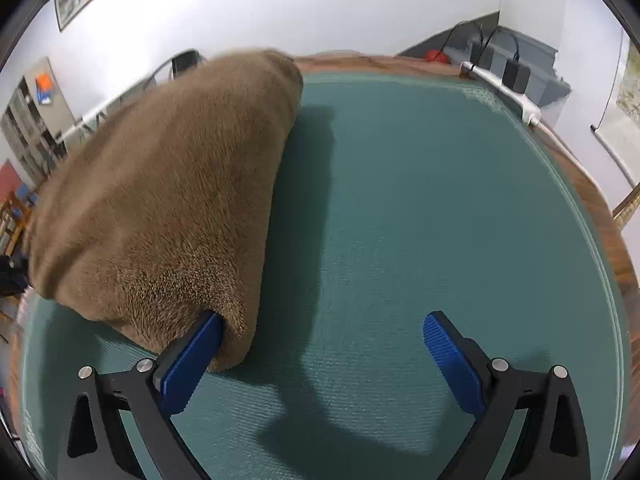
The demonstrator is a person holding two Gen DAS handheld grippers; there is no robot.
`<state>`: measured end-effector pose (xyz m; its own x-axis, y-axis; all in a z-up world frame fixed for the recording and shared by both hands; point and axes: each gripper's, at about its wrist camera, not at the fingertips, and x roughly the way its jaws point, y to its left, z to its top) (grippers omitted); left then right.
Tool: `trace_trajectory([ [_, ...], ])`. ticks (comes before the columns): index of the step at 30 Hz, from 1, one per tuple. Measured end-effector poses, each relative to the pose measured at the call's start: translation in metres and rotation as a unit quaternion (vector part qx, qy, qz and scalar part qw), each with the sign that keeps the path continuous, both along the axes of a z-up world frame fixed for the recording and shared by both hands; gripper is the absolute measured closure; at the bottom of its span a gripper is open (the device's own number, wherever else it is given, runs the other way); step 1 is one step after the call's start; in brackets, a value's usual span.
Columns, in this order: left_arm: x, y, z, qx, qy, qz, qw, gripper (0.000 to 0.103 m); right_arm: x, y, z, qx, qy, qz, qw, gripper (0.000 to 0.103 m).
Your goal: Fold clothes
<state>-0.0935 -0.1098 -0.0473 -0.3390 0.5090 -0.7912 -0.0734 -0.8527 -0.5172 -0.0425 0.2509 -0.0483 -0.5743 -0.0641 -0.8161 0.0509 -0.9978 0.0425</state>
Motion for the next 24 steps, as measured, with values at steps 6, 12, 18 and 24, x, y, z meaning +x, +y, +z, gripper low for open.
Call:
trace_trajectory([
  [6,0.003,0.034,0.048,-0.110,0.061,0.010,0.9920,0.009,0.007,-0.022,0.042,-0.024,0.032,0.020,0.999,0.002],
  [12,0.001,0.065,0.090,-0.156,0.112,0.008,0.9813,0.000,-0.002,-0.037,0.085,-0.036,0.065,0.036,0.997,0.001],
  [18,0.000,0.096,0.129,-0.178,0.151,0.022,0.9721,0.000,0.005,-0.046,0.128,-0.031,0.108,0.025,0.993,0.001],
  [24,0.007,0.105,0.137,-0.207,0.156,0.031,0.9652,0.000,0.015,-0.049,0.134,-0.037,0.110,0.019,0.993,0.001],
])
